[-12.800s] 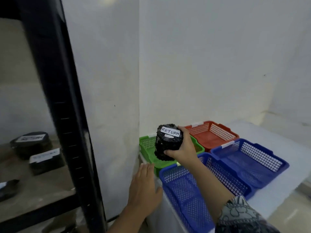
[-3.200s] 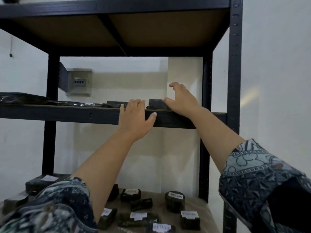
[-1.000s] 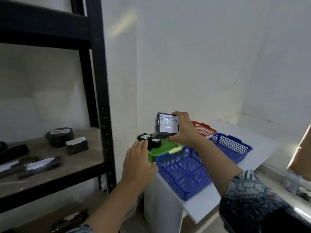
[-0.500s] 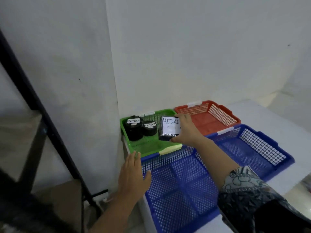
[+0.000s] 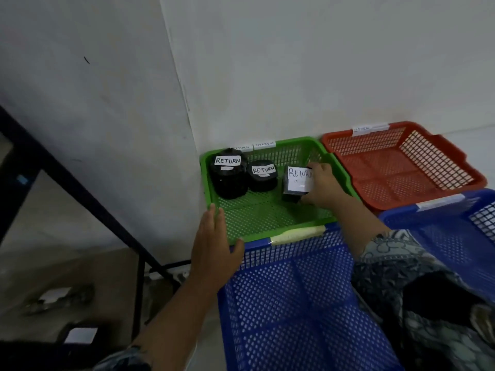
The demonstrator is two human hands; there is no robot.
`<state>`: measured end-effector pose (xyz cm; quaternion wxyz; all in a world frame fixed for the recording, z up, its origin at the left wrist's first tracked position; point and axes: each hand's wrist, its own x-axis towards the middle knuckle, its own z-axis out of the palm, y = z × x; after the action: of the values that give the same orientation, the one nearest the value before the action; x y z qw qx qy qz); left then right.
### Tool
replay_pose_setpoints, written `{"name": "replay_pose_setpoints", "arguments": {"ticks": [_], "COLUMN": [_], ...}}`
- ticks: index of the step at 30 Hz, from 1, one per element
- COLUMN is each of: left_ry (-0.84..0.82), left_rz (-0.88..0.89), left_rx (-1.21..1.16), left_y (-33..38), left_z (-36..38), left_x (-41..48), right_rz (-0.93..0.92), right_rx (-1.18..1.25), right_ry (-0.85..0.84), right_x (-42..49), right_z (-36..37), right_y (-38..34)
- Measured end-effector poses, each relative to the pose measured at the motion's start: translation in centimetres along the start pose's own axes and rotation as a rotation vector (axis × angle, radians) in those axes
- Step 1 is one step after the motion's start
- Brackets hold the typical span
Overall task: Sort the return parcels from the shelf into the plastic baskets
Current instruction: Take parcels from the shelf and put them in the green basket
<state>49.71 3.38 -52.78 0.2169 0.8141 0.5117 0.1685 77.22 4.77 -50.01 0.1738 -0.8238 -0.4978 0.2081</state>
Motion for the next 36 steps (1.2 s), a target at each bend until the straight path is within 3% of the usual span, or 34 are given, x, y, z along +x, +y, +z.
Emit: {"name": "replay_pose_setpoints", "arguments": {"ticks": [9,21,28,36], "left_ry": [0.088,0.092,0.108,0.081], "left_rz": [0.002,-0.009,-0.004,-0.012], "left_rx": [-0.045,-0.103,-0.115,-0.098], "left_y": [-0.3,-0.5,-0.5,-0.2], "left_z": [1.8,1.9,1.8,1.8], "left_x": [-0.3,-0.4,-0.4,-0.4], "right_rz": [-0.043,0.022,-0.057,-0.003], "right_rx": [-0.201,-0.362,-0.301,-0.096], "right_ry": [-0.083,0.151,0.111,0.123], "right_x": [5.0,6.9,7.5,5.0], "right_z": [2.2,3.8,3.0,1.7], "right_y": [1.5,0.7,2.1,1.6]}}
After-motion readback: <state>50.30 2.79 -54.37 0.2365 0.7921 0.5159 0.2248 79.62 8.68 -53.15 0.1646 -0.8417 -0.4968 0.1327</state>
